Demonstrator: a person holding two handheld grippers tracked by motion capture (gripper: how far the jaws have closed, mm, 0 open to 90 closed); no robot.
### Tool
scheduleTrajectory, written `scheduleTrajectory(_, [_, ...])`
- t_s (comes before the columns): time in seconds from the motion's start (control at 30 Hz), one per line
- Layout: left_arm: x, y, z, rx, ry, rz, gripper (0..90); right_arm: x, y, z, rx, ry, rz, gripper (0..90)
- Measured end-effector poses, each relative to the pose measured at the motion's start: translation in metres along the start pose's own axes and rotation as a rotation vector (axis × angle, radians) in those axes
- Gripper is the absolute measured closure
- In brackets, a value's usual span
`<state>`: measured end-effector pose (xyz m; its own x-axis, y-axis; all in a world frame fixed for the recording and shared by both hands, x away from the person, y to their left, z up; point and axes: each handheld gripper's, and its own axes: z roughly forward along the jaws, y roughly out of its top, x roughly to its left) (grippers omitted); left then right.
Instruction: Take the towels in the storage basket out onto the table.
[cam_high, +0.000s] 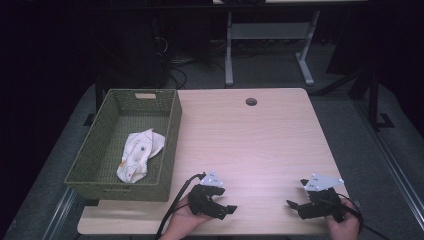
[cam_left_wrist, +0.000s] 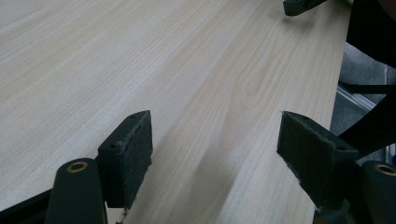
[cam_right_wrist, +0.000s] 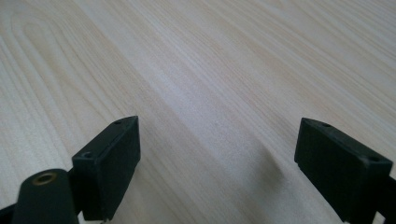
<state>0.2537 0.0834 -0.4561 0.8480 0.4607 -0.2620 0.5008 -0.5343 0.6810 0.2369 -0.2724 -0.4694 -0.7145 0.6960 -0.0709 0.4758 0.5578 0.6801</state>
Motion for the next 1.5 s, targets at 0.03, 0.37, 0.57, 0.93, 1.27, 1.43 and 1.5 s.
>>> scheduleTrajectory(0.03, [0.0, 0.0, 0.0, 0.001, 0.002, -0.004, 26.4, 0.0, 0.0, 0.0, -0.001, 0.0, 0.001, 14.0])
scheduleTrajectory(0.37, [0.002, 0.0, -0.004, -0.004, 0.012, 0.007, 26.4, 0.002, 0.001, -0.001, -0.002, -0.007, -0.004, 13.9])
scheduleTrajectory(0.57, [0.006, 0.011, -0.016, -0.053, 0.005, -0.012, 26.5, 0.003, 0.003, 0.002, 0.007, 0.002, -0.01, 14.0])
scheduleTrajectory(0.93, [0.011, 0.028, -0.031, -0.073, 0.021, -0.028, 26.4, 0.003, 0.001, 0.001, 0.0, -0.007, 0.002, 14.0])
scheduleTrajectory(1.27, [0.018, 0.057, -0.053, -0.054, 0.034, -0.031, 25.8, 0.002, 0.0, -0.001, -0.003, -0.009, 0.006, 14.0])
scheduleTrajectory(1.43, [0.027, 0.076, -0.074, -0.062, 0.069, -0.045, 25.3, 0.002, 0.0, -0.002, -0.007, -0.007, 0.011, 14.0])
scheduleTrajectory(1.5, [0.034, 0.082, -0.084, -0.064, 0.081, -0.059, 25.1, 0.002, 0.0, -0.002, -0.008, -0.007, 0.006, 14.0])
